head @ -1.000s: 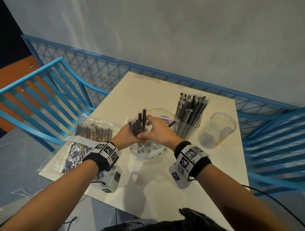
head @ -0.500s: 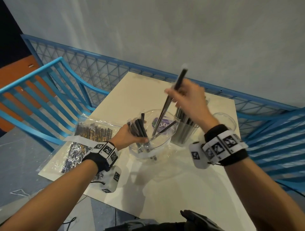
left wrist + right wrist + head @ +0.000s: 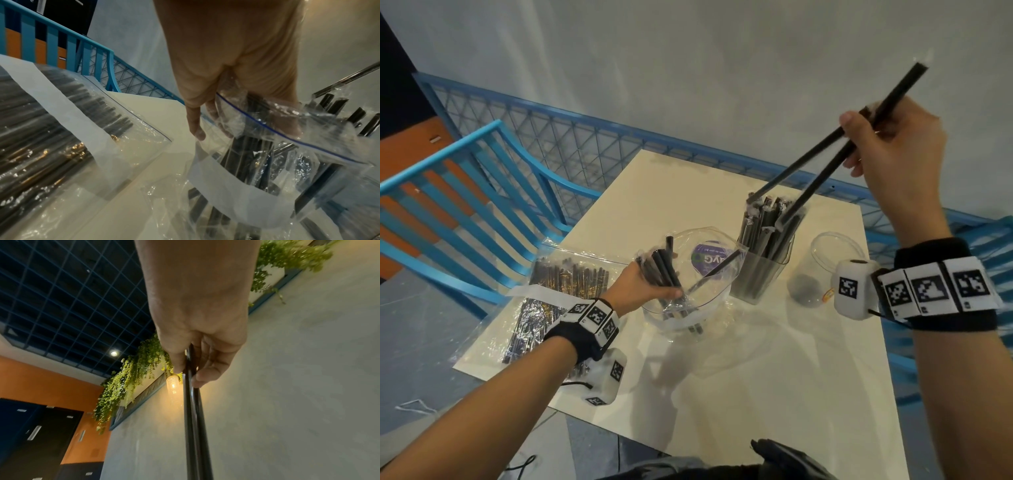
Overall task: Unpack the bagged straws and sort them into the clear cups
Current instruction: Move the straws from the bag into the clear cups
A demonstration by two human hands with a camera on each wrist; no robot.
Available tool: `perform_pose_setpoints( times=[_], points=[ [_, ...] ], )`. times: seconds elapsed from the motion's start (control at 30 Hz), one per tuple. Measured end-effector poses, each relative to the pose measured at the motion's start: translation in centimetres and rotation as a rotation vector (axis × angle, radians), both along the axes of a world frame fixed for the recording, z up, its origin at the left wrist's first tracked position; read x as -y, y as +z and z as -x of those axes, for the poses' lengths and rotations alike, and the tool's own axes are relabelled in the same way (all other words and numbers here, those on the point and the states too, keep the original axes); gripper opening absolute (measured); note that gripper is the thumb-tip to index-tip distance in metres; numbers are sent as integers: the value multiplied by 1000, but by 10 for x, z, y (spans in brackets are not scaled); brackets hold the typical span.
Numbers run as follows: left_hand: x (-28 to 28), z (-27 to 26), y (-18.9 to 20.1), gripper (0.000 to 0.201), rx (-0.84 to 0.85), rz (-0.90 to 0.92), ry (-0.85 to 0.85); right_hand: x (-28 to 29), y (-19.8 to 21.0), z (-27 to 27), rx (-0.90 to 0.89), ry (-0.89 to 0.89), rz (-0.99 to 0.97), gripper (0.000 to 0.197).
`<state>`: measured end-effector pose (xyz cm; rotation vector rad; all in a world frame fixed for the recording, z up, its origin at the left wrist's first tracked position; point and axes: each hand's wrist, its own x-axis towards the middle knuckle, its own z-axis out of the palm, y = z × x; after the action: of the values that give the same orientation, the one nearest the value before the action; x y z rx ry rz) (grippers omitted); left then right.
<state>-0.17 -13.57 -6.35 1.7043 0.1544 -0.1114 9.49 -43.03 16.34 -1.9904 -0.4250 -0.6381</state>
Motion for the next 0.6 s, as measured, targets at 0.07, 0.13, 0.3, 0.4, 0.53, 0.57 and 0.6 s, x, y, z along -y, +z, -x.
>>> perform_pose_setpoints(
  times=[0.07,0.13,0.3,0.4,0.53,0.57,0.6],
  points=[
    [-1,1,0,67,-5,5,-3,7,4,-2,-4,27,-58,36],
    [-1,2,1,67,-10,3,-4,16,14,-1,7,53,-99,34],
    [-2,1,-1,66,-6,-6,-9,29,31,6,-23,91,-28,27],
    [-1,0,-2,66,-14,-4,-13,18,14,2,-50,59,48,26],
    [0,-1,-2,67,-12,-9,-27,-9,-36,-9,-142,13,134,19],
    [1,-1,-2,67,-13,-8,-29,-15,-50,-10,-183,17,141,18],
    [1,-1,-1,67,-12,-8,-29,-20,-64,-11,-231,21,147,19]
  ],
)
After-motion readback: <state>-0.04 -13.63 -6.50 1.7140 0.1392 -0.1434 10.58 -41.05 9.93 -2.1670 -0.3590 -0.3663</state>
